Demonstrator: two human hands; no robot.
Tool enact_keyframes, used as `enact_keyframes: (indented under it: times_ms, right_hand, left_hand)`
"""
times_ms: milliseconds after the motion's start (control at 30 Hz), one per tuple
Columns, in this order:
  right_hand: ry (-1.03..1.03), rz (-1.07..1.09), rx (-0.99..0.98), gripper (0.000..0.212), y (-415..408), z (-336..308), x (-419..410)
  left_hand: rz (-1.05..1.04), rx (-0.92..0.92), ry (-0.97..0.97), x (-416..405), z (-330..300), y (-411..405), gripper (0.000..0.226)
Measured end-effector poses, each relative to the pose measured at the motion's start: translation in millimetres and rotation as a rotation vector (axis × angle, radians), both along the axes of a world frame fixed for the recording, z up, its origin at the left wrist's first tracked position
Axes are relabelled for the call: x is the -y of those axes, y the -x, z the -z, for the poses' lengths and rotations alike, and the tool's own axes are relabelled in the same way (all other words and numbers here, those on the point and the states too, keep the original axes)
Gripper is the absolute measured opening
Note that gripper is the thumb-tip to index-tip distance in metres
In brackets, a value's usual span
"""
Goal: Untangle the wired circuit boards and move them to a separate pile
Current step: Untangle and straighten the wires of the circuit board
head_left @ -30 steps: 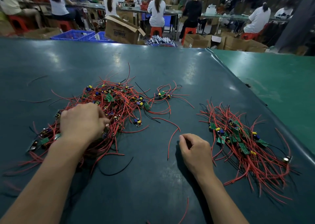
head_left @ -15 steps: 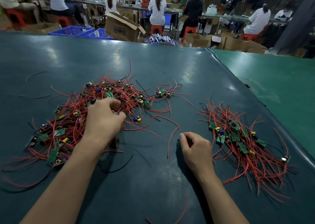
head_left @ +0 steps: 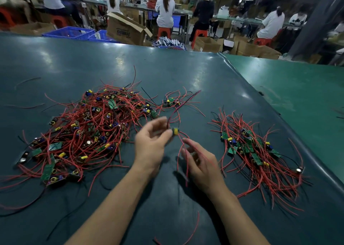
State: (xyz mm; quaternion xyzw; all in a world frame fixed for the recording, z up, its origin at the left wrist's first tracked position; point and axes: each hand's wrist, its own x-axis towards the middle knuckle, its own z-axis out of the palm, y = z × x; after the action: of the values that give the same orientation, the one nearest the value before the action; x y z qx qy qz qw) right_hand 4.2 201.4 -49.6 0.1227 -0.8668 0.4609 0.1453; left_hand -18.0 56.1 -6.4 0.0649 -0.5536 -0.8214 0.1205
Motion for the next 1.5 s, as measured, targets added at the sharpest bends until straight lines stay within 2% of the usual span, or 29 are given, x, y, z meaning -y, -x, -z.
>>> enact_keyframes:
  times_ms: [67, 167, 233, 300, 500, 567, 700, 800, 1033, 1133, 1233, 1333, 1500]
  right_hand:
    - [-0.048, -0.029, -0.005, 0.038, -0.8, 0.5, -0.2]
    - [0.03, -0.001, -0.056, 0.021, 0.6, 0.8, -2.7]
    - [0.169, 0.031, 0.009, 0.013, 3.1, 0.0, -6.0]
    - [0.365, 0.019, 0.114, 0.013, 4.8, -2.2, -11.4]
    - [0.811, 0.001, 0.291, 0.006, 6.5, -13.3, -21.6]
    - [0.887, 0.025, 0.312, 0.012, 12.1, -16.6, -21.5]
    - [0.807, 0.025, 0.394, 0.017, 21.1, -19.5, -18.5]
    - [0.785, 0.038, 0.427, 0.023, 23.8, -22.1, -17.4]
    - [0.791, 0.051, 0.394, 0.029, 22.6, -18.1, -17.9]
    - [0.802, 0.029, 0.39, 0.024, 19.8, -17.2, -20.2]
    - [0.697, -0.036, 0.375, 0.004, 18.5, -15.7, -19.6]
    - [0.591, -0.064, 0.352, 0.009, 18.4, -12.9, -17.3]
    - [0.6, -0.027, 0.308, 0.008, 19.5, -8.9, -16.6]
  left_hand:
    - [0.094, 0.119, -0.052, -4.0, 26.3, -0.5, 0.032]
    - [0.156, 0.118, -0.026, -0.1, 41.8, -1.1, 0.028]
    - [0.214, 0.122, -0.067, 1.8, 42.3, -2.9, 0.017]
    - [0.234, 0.108, -0.115, 0.8, 41.4, -4.3, 0.011]
    - [0.189, 0.082, -0.125, -3.1, 42.2, -2.8, 0.011]
    - [0.179, 0.082, -0.105, -4.6, 42.0, -1.7, 0.01]
    - [0.102, 0.065, -0.063, -7.9, 42.1, 3.5, 0.006]
    - [0.078, 0.028, 0.091, -11.0, 41.8, 4.4, 0.011]
    - [0.202, -0.021, 0.253, -12.5, 41.2, -4.7, 0.024]
    - [0.251, -0.036, 0.228, -13.7, 40.3, -8.5, 0.033]
    - [0.223, -0.028, 0.192, -10.3, 40.4, -4.9, 0.024]
    - [0.218, -0.024, 0.162, -9.3, 39.7, -5.0, 0.021]
    - [0.24, -0.047, 0.186, -11.1, 38.3, -6.6, 0.019]
